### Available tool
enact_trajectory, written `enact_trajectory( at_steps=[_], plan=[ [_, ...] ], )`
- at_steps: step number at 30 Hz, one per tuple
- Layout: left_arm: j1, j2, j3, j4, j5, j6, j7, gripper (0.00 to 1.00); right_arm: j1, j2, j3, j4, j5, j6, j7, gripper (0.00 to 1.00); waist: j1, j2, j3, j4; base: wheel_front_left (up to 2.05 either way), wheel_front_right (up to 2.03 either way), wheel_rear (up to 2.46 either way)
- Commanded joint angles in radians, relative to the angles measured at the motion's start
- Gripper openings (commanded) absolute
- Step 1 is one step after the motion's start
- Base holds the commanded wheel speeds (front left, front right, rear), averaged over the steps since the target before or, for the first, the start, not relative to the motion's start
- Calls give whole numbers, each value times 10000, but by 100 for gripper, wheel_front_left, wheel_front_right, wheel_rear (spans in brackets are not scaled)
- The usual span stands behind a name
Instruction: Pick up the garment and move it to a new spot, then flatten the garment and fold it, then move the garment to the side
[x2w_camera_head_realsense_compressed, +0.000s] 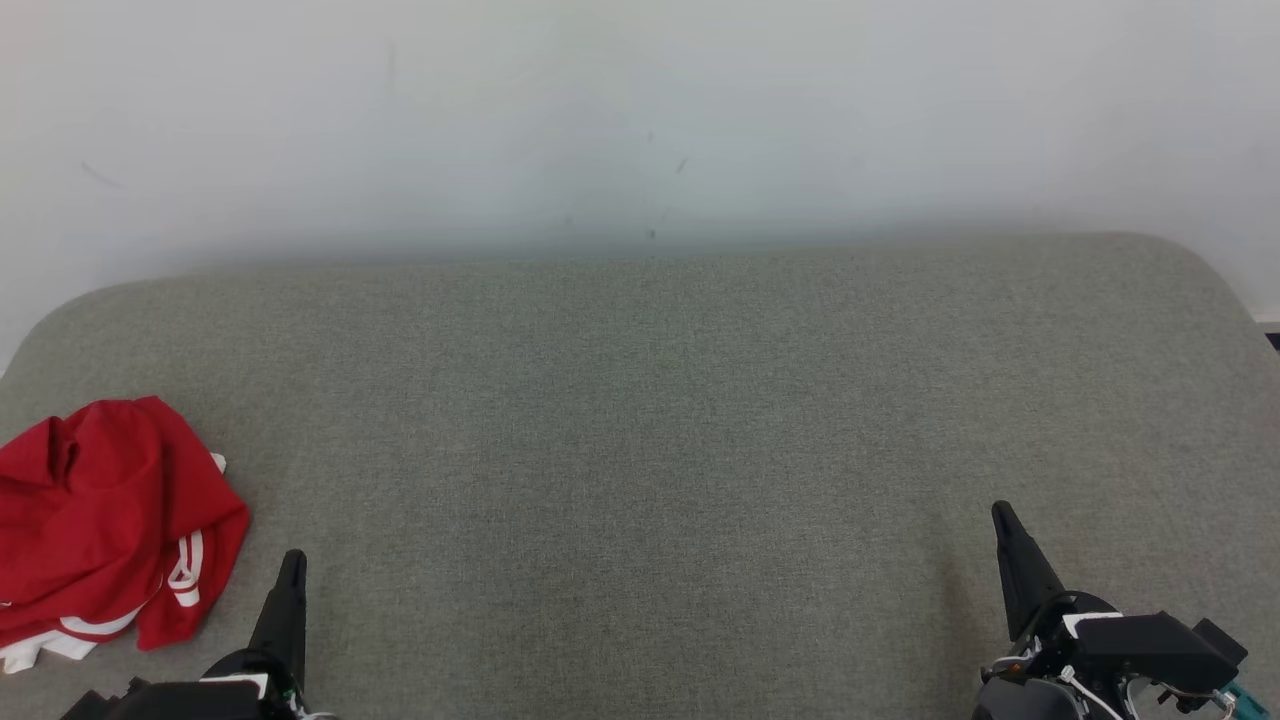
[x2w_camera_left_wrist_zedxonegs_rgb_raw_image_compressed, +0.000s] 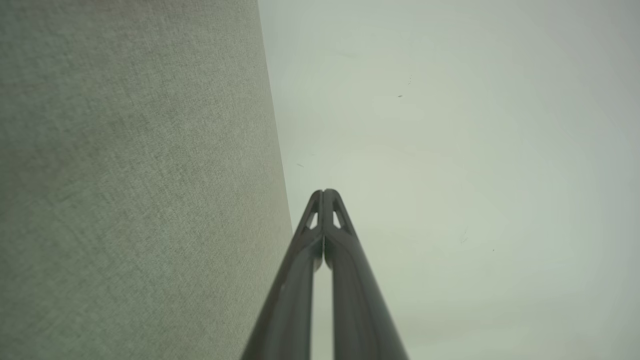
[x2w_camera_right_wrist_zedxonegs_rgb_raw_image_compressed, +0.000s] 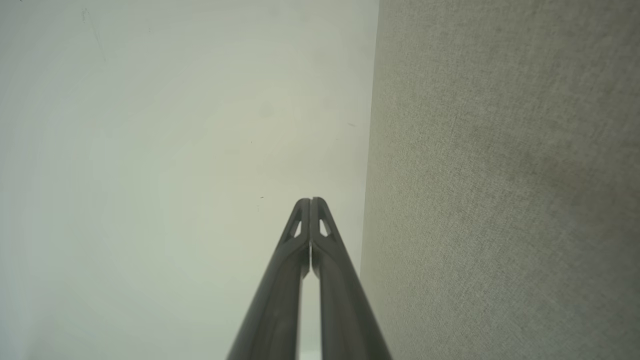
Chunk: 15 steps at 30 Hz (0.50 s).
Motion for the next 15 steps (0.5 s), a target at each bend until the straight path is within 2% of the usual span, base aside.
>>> enact_trajectory(
  at_steps=[1, 15],
  plan=[
    [-87, 42, 23, -29, -51, -33, -5, 0, -55, 32, 6, -8, 15, 8, 27, 0, 0, 0, 0, 0, 0, 0, 0],
    [-87, 42, 25, -29, -51, -33, -5, 0, -55, 32, 7, -9, 15, 8, 26, 0, 0, 0, 0, 0, 0, 0, 0]
  ],
)
